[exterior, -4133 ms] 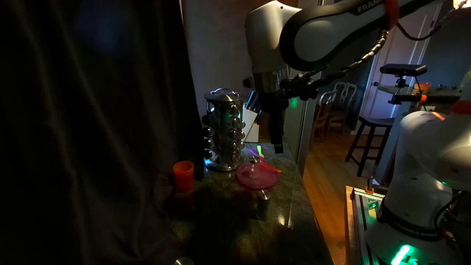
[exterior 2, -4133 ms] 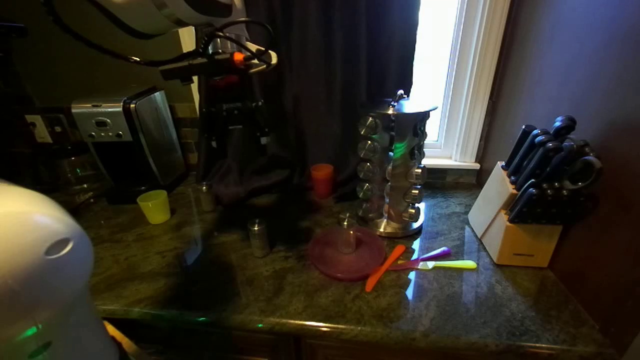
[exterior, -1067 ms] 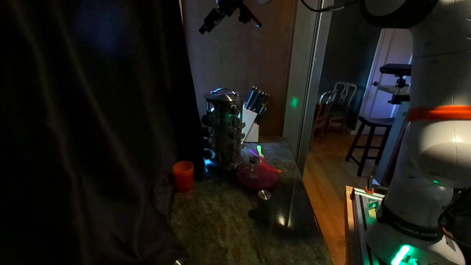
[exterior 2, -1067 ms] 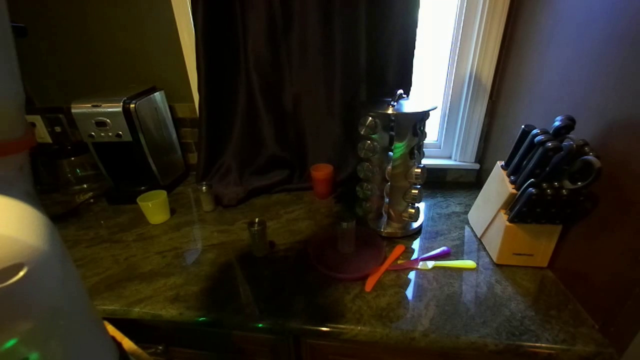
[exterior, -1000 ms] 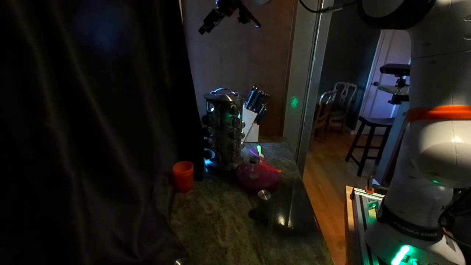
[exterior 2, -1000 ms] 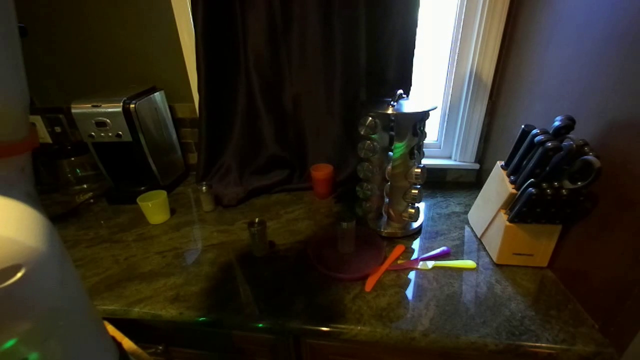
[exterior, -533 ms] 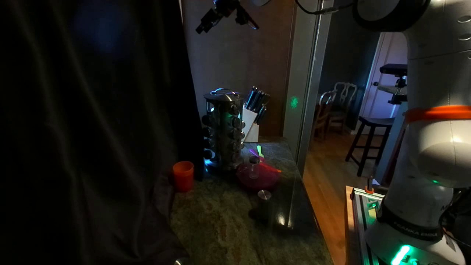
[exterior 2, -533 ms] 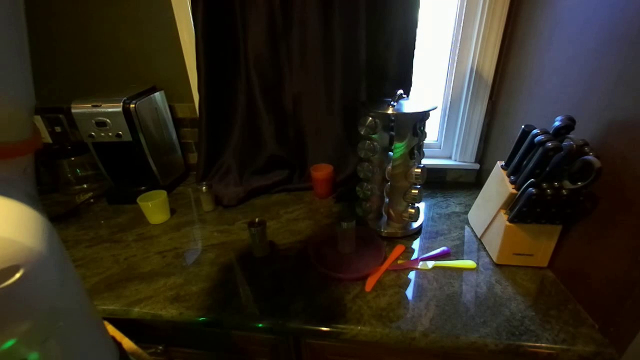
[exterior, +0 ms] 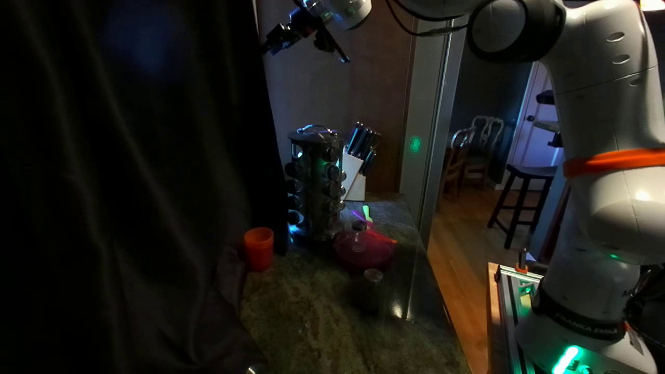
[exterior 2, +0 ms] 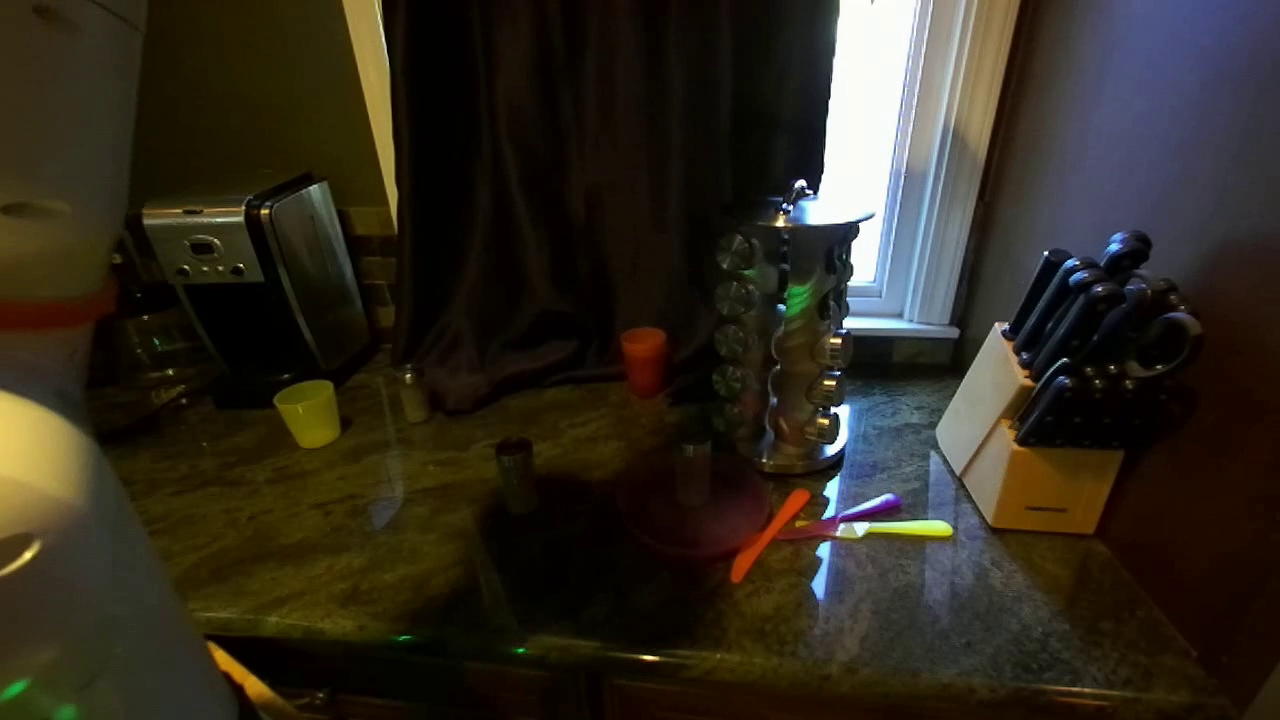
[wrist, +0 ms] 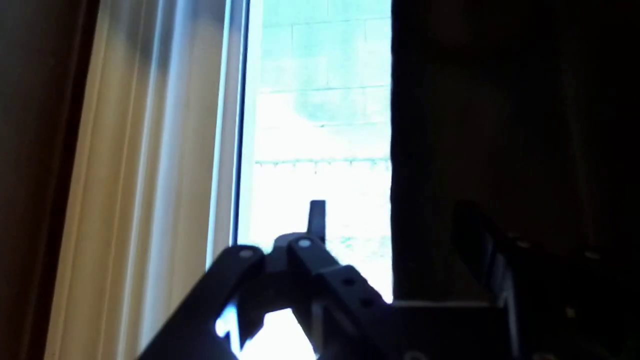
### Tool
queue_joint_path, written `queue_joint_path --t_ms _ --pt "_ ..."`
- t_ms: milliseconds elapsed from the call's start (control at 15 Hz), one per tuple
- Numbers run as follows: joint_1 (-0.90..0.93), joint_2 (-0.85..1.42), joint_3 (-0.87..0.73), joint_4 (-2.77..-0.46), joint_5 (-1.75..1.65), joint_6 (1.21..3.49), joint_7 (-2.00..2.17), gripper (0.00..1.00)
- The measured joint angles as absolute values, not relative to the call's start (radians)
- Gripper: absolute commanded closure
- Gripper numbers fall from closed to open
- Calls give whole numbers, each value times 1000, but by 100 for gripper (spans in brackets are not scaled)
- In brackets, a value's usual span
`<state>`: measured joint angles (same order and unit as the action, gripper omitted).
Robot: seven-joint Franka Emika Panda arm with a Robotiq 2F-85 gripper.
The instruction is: Slightly pull the curtain to the right
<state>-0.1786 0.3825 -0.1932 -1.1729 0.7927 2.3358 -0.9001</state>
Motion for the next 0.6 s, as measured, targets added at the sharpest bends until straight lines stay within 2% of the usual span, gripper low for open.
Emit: queue_joint_path --t_ms 267,333,600 --pt "-207 429 -166 -1126 887 2335 -915 96" --pt "-214 438 -161 -1114 902 2335 -916 99" --pt "-245 471 -152 -1045 954 2325 -899 100"
